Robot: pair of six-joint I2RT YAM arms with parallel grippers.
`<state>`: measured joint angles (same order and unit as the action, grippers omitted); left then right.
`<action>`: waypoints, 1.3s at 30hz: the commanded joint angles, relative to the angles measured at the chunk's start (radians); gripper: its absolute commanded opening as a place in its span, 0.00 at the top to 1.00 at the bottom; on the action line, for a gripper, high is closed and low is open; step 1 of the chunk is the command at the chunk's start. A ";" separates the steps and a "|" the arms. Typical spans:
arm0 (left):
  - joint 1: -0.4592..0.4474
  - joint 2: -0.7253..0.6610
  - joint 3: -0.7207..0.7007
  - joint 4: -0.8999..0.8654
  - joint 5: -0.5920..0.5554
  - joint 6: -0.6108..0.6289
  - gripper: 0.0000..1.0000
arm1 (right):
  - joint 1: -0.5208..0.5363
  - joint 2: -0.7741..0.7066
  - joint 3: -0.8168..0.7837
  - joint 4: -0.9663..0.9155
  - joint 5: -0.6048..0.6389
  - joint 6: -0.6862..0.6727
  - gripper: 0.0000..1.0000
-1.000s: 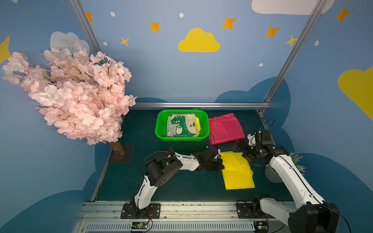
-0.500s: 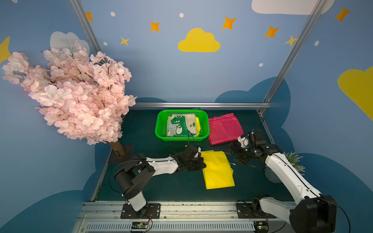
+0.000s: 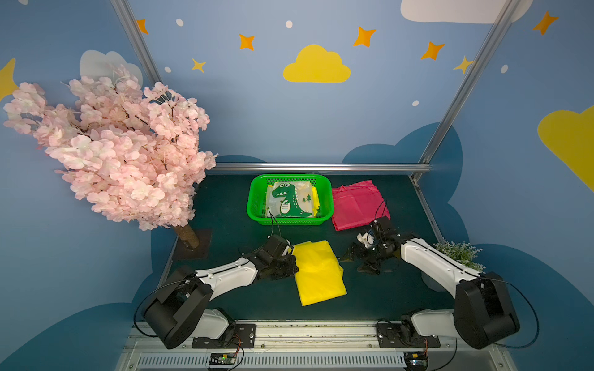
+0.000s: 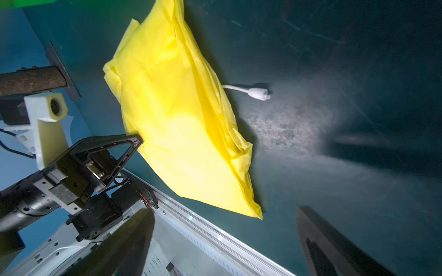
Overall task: Put the folded raincoat in the basket
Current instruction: Move the raincoat to the center of the board, then pick up the raincoat from the center of the board.
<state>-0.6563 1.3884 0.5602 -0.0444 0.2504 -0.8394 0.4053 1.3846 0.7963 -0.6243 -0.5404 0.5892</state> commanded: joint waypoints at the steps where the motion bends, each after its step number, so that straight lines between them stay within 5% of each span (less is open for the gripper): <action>1: 0.004 0.005 -0.012 -0.017 -0.011 0.028 0.98 | 0.033 0.059 0.008 0.061 -0.032 -0.015 0.07; 4: 0.004 0.026 -0.017 0.001 -0.012 0.022 0.88 | 0.064 0.120 0.026 0.087 -0.042 -0.017 0.10; 7: 0.004 0.029 -0.024 0.011 -0.011 0.010 0.39 | 0.094 0.178 0.050 0.102 -0.041 -0.019 0.12; 9: 0.004 0.013 -0.030 0.001 -0.011 0.002 0.23 | 0.106 0.207 0.064 0.109 -0.041 -0.021 0.14; 16: 0.003 -0.048 -0.086 0.012 -0.048 -0.031 0.11 | 0.132 0.277 0.086 0.135 -0.047 -0.020 0.19; 22: 0.003 0.009 -0.135 0.147 0.006 -0.083 0.17 | 0.152 0.317 0.100 0.148 -0.055 -0.017 0.32; 28: 0.003 0.057 -0.163 0.268 0.023 -0.119 0.54 | 0.164 0.331 0.113 0.144 -0.056 -0.020 0.53; 35: 0.002 0.055 -0.161 0.278 0.029 -0.126 0.97 | 0.174 0.307 0.106 0.132 -0.069 -0.022 0.95; 39: -0.003 -0.008 -0.156 0.221 0.026 -0.121 0.98 | 0.187 0.254 0.098 0.107 -0.070 -0.019 1.00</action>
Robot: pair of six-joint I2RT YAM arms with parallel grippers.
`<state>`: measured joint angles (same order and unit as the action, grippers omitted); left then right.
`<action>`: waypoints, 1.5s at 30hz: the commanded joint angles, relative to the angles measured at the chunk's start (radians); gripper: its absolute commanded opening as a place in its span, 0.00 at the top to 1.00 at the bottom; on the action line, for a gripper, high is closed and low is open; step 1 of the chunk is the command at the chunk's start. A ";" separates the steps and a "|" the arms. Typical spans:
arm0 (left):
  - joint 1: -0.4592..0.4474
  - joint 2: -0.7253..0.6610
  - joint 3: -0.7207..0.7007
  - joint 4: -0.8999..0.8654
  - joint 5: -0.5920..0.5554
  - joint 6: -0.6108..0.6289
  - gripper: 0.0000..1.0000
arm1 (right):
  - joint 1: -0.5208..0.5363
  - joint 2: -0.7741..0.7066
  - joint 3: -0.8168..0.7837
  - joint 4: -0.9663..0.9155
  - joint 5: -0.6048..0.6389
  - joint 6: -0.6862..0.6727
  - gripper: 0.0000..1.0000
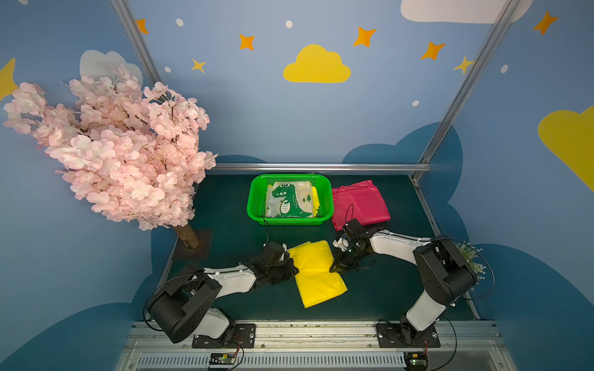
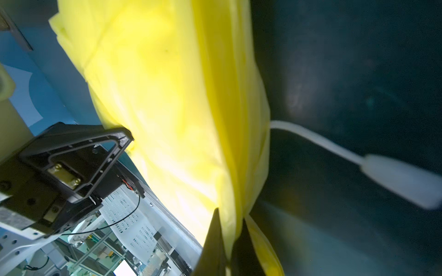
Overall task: Put the folded raincoat in the basket
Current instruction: Pick up the raincoat from the center of the board, then place the raincoat in the basket.
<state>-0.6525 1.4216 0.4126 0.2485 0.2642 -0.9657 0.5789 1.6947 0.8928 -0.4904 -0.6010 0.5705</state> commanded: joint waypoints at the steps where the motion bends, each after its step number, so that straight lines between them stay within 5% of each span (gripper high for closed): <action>1: -0.009 -0.064 -0.006 -0.089 0.010 0.008 0.98 | 0.016 -0.072 0.000 -0.034 -0.008 0.002 1.00; 14: -0.019 -0.411 0.084 -0.396 -0.060 0.023 0.98 | 0.049 -0.361 0.042 -0.166 0.007 0.057 1.00; 21: 0.015 -0.453 0.199 -0.461 -0.122 0.051 0.98 | 0.049 -0.417 0.176 -0.227 0.044 0.068 1.00; 35: 0.361 -0.096 0.624 -0.525 0.067 0.256 0.98 | 0.023 -0.149 0.491 -0.122 0.115 0.121 1.00; 45: 0.499 0.251 0.959 -0.586 0.161 0.373 0.98 | -0.039 0.186 0.787 -0.083 0.078 0.140 1.00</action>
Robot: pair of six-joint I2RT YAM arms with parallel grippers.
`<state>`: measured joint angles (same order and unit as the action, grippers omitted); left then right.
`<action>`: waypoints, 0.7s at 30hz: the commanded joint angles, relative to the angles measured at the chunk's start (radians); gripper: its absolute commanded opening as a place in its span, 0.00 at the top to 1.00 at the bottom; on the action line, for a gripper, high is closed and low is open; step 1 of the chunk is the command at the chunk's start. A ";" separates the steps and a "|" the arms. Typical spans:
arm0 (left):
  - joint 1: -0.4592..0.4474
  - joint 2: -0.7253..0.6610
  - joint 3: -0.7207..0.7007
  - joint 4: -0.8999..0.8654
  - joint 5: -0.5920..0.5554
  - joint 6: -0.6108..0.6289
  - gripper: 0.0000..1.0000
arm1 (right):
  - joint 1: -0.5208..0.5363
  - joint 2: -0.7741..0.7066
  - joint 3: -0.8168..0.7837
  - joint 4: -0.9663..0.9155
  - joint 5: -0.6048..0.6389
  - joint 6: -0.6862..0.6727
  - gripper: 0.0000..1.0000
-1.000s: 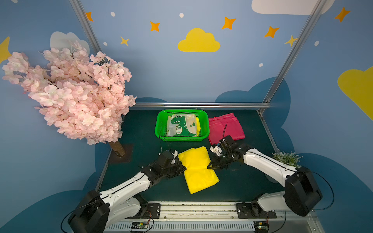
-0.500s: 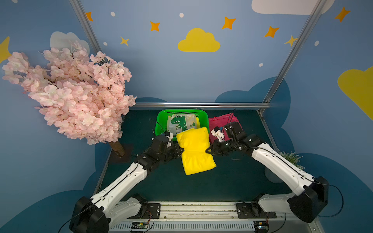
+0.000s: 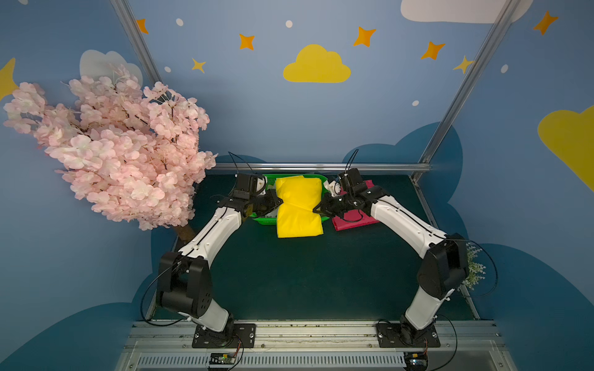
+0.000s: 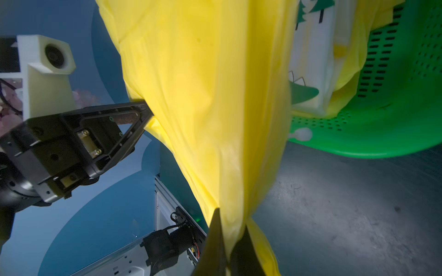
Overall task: Put the folded raincoat in the basket
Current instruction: Place the raincoat in the basket.
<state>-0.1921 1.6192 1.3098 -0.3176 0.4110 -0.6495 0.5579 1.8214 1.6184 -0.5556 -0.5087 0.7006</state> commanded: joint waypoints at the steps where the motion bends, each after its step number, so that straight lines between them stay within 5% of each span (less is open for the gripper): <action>1: 0.048 0.088 0.090 -0.022 0.023 0.060 0.98 | -0.024 0.091 0.091 -0.017 -0.020 0.013 1.00; 10: 0.112 0.347 0.329 -0.048 0.074 0.065 0.98 | -0.058 0.332 0.324 -0.014 -0.061 0.042 0.98; 21: 0.138 0.519 0.485 -0.085 0.098 0.083 0.98 | -0.095 0.454 0.374 0.054 -0.070 0.072 0.94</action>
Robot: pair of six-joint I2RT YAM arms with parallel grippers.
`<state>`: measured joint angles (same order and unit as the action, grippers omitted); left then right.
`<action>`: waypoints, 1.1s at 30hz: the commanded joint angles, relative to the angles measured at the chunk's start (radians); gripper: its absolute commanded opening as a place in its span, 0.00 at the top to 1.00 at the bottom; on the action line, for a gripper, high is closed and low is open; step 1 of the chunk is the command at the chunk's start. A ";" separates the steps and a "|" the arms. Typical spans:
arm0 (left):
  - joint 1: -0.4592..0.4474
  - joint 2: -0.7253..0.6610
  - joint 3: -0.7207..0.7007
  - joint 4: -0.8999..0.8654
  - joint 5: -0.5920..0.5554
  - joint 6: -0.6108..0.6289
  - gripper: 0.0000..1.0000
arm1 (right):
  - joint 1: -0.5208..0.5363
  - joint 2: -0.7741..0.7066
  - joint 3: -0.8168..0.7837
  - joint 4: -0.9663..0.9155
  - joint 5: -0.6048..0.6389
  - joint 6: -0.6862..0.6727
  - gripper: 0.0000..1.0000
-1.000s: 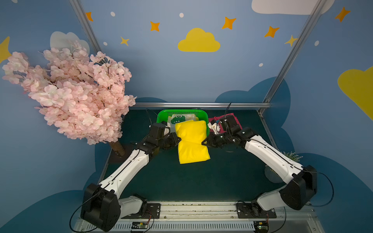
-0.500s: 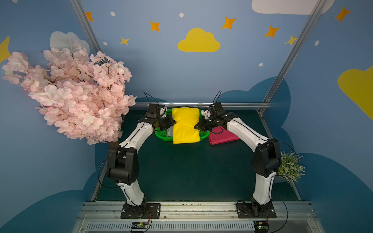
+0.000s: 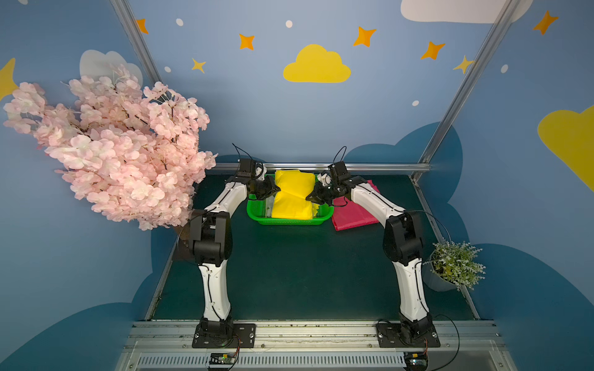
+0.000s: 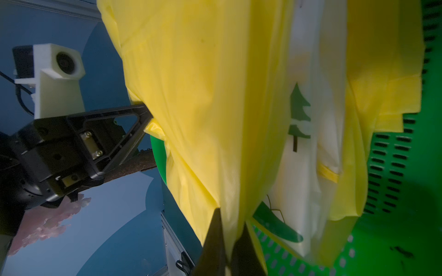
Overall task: Put the folded raincoat in the basket
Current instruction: Place the raincoat in the basket.
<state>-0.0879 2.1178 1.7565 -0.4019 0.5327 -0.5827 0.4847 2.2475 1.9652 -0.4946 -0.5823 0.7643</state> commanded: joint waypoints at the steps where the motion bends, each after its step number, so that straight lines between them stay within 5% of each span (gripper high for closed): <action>1: 0.036 0.032 0.044 -0.001 -0.021 0.014 0.98 | -0.025 0.037 0.033 -0.004 0.002 0.009 0.93; 13: 0.044 0.118 0.104 -0.023 -0.040 0.037 0.96 | -0.042 0.134 0.125 -0.005 -0.016 0.007 0.78; 14: 0.046 0.124 0.114 -0.030 -0.033 0.038 0.92 | -0.043 0.136 0.130 -0.009 -0.018 0.004 0.68; 17: 0.048 0.122 0.120 -0.043 -0.023 0.044 0.44 | -0.048 0.121 0.135 -0.035 -0.018 -0.013 0.45; 21: 0.048 0.061 0.097 -0.046 -0.035 0.065 0.04 | -0.048 0.053 0.115 -0.064 0.002 -0.056 0.35; 33: 0.006 -0.041 0.053 0.060 0.068 -0.018 0.00 | -0.009 -0.004 0.148 -0.058 -0.042 -0.049 0.31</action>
<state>-0.0605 2.0720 1.8191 -0.3882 0.5415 -0.5682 0.4534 2.2459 2.0838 -0.5529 -0.5900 0.7078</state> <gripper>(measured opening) 0.999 0.693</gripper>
